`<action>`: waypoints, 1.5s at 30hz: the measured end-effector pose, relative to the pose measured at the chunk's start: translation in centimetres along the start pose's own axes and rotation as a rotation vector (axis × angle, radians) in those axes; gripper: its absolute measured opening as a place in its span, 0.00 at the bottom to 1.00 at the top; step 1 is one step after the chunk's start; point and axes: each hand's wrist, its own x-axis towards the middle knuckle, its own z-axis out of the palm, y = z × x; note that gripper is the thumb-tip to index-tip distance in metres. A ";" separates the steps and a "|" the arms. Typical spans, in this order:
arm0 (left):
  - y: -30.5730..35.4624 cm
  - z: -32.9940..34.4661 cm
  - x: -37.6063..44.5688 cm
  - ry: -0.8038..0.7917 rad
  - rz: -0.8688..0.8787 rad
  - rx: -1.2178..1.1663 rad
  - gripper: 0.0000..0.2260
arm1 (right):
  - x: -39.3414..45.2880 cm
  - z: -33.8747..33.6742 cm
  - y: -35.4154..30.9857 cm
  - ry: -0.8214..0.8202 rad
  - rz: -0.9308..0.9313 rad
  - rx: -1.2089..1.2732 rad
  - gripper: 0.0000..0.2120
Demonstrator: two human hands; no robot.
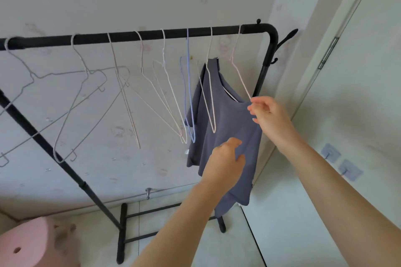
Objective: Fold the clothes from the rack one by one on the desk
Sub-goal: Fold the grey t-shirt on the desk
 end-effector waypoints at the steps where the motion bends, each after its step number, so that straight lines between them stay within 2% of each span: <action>1: 0.7 0.3 1.4 0.006 0.014 -0.010 0.19 | 1.5 -0.4 -0.2 0.012 -0.005 0.000 0.11; 7: 3.9 2.3 6.7 0.113 0.043 -0.022 0.23 | 7.5 -1.2 -1.4 0.026 -0.033 0.011 0.14; 11: 5.2 3.8 9.1 0.176 0.005 -0.045 0.29 | 11.0 -0.5 -1.9 -0.087 0.066 0.038 0.17; 16: 5.7 4.7 11.3 0.243 -0.084 -0.055 0.20 | 14.6 0.7 -2.7 -0.259 0.335 0.377 0.07; 19: 5.9 5.1 12.3 0.260 -0.151 -0.098 0.18 | 16.1 0.9 -2.9 -0.406 0.418 0.507 0.09; 22: 5.9 5.2 12.9 0.289 -0.207 -0.127 0.20 | 16.9 1.1 -2.8 -0.471 0.435 0.512 0.11; 29: 6.2 4.3 13.1 0.351 -0.165 -0.149 0.19 | 17.0 0.2 -4.1 -0.488 0.383 0.571 0.03; 33: 6.4 3.8 11.8 0.335 -0.138 -0.299 0.07 | 15.4 -0.6 -4.1 -0.435 0.313 0.602 0.08; 39: 4.9 4.2 8.5 0.228 -0.122 -0.532 0.14 | 10.5 -1.9 -3.3 -0.323 0.318 0.532 0.04; 45: 4.7 5.4 5.3 0.338 -0.197 -0.483 0.18 | 3.5 -3.9 -2.0 -0.268 0.308 0.398 0.08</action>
